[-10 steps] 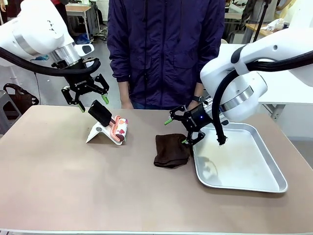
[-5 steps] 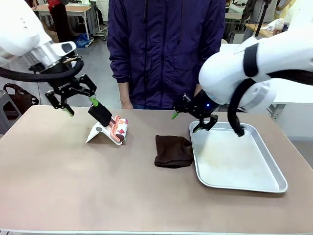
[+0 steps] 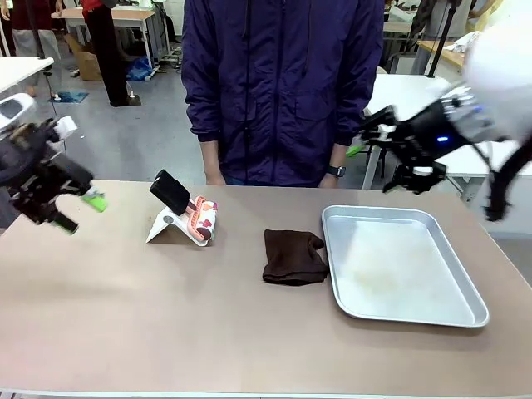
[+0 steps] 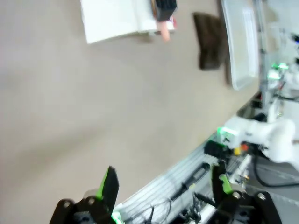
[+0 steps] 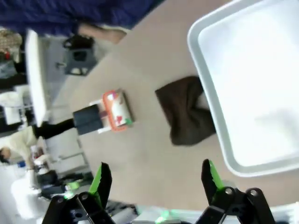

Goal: Clean the surface of the table.
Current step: Return the Lint Roller and towel to their original positions.

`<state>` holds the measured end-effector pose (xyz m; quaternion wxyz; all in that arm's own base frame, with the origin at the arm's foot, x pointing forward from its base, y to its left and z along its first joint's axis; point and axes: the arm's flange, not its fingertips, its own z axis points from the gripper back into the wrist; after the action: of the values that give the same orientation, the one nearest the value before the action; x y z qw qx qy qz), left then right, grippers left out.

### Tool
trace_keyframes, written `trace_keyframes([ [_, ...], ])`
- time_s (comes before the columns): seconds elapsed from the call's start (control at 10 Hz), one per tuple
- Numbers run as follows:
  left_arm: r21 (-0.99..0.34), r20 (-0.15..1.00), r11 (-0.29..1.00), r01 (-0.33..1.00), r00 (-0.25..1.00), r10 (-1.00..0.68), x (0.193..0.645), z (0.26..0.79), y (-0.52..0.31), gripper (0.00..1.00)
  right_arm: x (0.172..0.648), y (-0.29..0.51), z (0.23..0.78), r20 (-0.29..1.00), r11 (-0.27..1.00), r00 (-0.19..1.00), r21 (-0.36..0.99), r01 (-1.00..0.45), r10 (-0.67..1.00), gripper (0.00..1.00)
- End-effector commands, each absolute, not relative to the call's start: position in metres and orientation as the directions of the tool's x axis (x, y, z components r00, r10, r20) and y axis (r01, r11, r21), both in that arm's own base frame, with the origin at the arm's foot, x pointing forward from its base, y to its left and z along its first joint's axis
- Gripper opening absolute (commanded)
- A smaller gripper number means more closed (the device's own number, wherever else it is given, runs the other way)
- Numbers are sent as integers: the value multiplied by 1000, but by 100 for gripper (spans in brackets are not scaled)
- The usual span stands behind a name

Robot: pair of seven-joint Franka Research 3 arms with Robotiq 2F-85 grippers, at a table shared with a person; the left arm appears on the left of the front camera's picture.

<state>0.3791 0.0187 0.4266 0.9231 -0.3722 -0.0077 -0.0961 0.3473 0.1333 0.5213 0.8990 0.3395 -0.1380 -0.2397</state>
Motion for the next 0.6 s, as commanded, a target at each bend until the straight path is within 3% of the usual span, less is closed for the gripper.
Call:
trace_keyframes([
  [0.0, -796, 138, 569, 207, 977, -164, 382, 401, 50, 100, 293, 87, 518, 30, 541, 817, 763, 354, -576, 100],
  [0.2, -883, 298, 365, 294, 953, -48, 379, 374, 85, 100, 264, 43, 505, -162, 375, 802, 819, 434, -575, 100],
  [0.4, -899, 388, 215, 380, 922, -7, 382, 365, 110, 100, 266, 9, 486, -362, 182, 741, 821, 541, -566, 100],
  [0.5, -883, 439, 180, 434, 898, -12, 384, 364, 117, 100, 276, 6, 475, -414, 187, 751, 800, 570, -515, 100],
])
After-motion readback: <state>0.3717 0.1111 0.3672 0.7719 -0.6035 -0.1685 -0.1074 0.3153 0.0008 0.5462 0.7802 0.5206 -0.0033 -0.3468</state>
